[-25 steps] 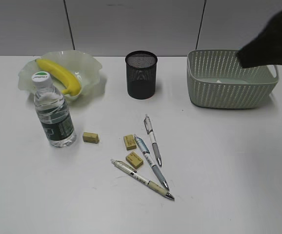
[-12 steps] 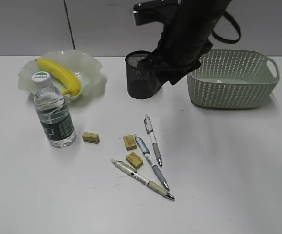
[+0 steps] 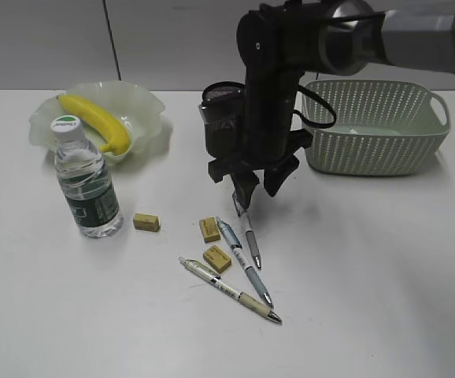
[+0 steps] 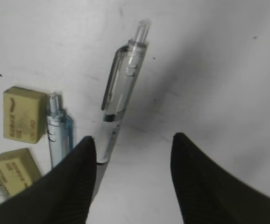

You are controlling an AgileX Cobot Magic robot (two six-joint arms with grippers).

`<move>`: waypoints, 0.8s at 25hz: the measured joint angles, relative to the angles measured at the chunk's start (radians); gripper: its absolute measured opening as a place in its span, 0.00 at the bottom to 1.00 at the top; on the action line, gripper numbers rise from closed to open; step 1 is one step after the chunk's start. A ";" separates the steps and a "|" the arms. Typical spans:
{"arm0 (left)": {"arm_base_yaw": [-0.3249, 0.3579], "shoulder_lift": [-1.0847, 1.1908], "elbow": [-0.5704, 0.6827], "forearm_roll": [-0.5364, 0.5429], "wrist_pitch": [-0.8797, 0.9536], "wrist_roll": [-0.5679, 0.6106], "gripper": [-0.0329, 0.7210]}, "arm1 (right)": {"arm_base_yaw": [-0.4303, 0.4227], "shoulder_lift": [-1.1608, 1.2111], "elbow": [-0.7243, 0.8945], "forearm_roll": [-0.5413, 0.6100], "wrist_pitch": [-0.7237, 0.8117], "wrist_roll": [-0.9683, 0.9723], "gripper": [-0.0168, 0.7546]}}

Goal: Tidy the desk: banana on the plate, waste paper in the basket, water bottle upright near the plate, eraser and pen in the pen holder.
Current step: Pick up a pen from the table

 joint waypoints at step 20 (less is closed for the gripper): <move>0.000 0.000 0.000 0.000 0.000 0.000 0.70 | 0.037 0.097 -0.004 -0.005 -0.022 0.061 0.52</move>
